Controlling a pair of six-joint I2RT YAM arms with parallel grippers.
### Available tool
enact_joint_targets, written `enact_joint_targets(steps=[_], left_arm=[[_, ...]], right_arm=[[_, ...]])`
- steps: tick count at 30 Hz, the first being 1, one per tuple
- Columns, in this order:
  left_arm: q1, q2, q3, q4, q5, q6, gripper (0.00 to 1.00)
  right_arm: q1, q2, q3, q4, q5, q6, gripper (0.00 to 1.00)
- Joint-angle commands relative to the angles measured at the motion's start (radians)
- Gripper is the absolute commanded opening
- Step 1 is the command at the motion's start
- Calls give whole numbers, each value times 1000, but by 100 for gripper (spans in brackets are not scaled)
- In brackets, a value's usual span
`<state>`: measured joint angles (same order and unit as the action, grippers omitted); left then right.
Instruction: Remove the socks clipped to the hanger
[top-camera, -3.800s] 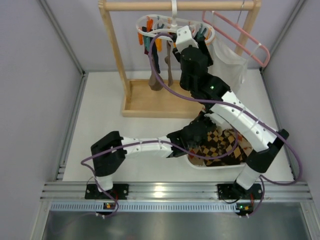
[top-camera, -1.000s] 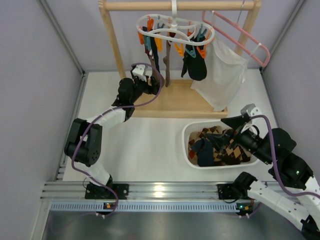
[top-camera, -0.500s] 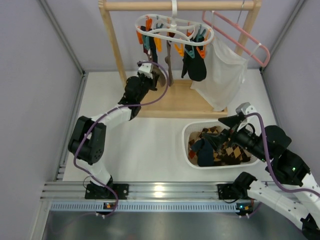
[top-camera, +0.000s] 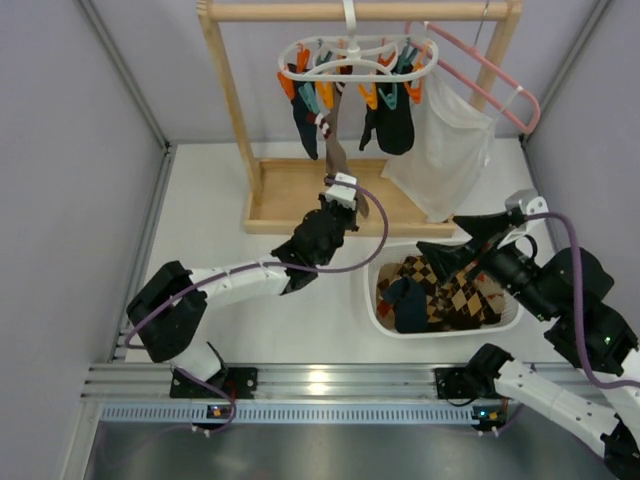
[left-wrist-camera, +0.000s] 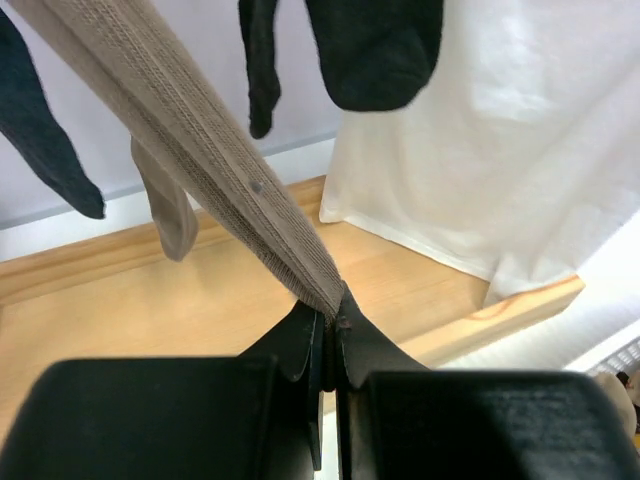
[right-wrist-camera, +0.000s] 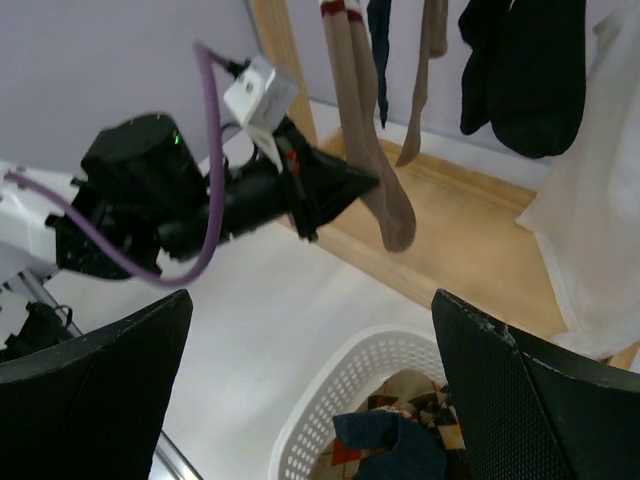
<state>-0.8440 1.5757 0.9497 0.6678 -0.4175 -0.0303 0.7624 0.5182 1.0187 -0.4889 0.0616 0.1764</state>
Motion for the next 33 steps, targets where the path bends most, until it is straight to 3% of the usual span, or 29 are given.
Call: enact_joint_targets(steps=[1, 5, 13, 18, 22, 27, 33], left_arm=[[-114, -43, -6, 46, -246, 90, 0], [-239, -26, 41, -8, -339, 125, 0], [-366, 32, 116, -22, -469, 248, 0], [-414, 141, 237, -20, -544, 424, 0], [-428, 202, 303, -20, -521, 497, 0], [-437, 270, 379, -20, -492, 544, 0], [-438, 300, 408, -19, -478, 552, 0]], right_arm=[[-11, 46, 132, 4, 86, -20, 100], [-9, 175, 286, -51, 92, -48, 100], [-9, 506, 618, -172, 78, -87, 96], [-8, 779, 946, -325, 170, -143, 94], [8, 959, 1209, -444, 254, -216, 93], [43, 1089, 1268, -412, 377, -319, 93], [41, 1172, 1270, -349, 435, -385, 79]])
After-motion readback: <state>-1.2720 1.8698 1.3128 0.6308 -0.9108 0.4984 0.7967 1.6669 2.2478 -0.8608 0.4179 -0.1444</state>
